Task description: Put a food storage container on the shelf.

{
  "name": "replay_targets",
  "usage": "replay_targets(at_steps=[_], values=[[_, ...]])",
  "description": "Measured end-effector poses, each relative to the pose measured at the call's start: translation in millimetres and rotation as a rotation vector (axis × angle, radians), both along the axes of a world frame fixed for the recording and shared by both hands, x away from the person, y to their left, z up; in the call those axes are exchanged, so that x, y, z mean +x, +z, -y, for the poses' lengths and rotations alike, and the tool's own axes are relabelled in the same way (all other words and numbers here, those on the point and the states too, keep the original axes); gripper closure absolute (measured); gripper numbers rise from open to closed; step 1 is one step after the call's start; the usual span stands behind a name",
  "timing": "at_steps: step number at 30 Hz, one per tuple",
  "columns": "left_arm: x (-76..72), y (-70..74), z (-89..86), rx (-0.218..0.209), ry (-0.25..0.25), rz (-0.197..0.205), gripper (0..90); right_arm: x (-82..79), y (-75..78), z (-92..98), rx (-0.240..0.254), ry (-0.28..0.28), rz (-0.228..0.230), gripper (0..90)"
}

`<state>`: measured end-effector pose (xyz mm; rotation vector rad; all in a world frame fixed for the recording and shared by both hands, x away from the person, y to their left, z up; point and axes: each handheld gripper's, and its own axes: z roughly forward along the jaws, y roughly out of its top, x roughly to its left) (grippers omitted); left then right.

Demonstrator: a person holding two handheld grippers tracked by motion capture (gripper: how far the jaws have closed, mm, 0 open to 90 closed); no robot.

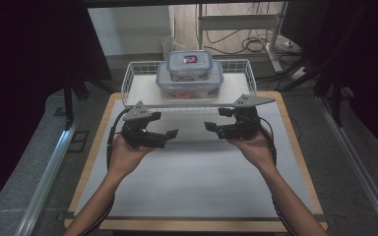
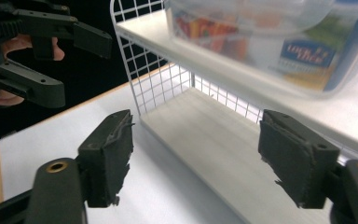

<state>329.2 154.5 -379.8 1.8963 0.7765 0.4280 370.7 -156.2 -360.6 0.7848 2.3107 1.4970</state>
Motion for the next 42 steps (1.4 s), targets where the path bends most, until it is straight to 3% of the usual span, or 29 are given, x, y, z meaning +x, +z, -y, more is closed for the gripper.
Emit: replay_targets(at_steps=[8,19,31,36,42], values=[[-19.8,-20.1,-5.0,0.010,0.001,-0.010,8.8,-18.4,-18.4,1.1,-0.042,0.007,0.008,16.6],[-45.0,-51.1,-8.4,0.035,0.011,-0.037,3.8,-41.6,-46.8,13.2,-0.066,-0.003,-0.020,8.1],[-69.5,-84.7,-12.8,0.071,0.008,-0.044,2.6,-67.2,-69.0,34.3,-0.091,-0.012,-0.029,5.9],[-78.7,-96.4,-18.7,0.075,0.018,-0.041,2.3,-77.8,-77.5,44.0,-0.104,-0.019,-0.010,5.9],[-91.5,-110.7,-24.6,0.124,0.041,-0.051,1.7,-88.3,-90.2,56.5,-0.123,-0.031,-0.008,5.9]])
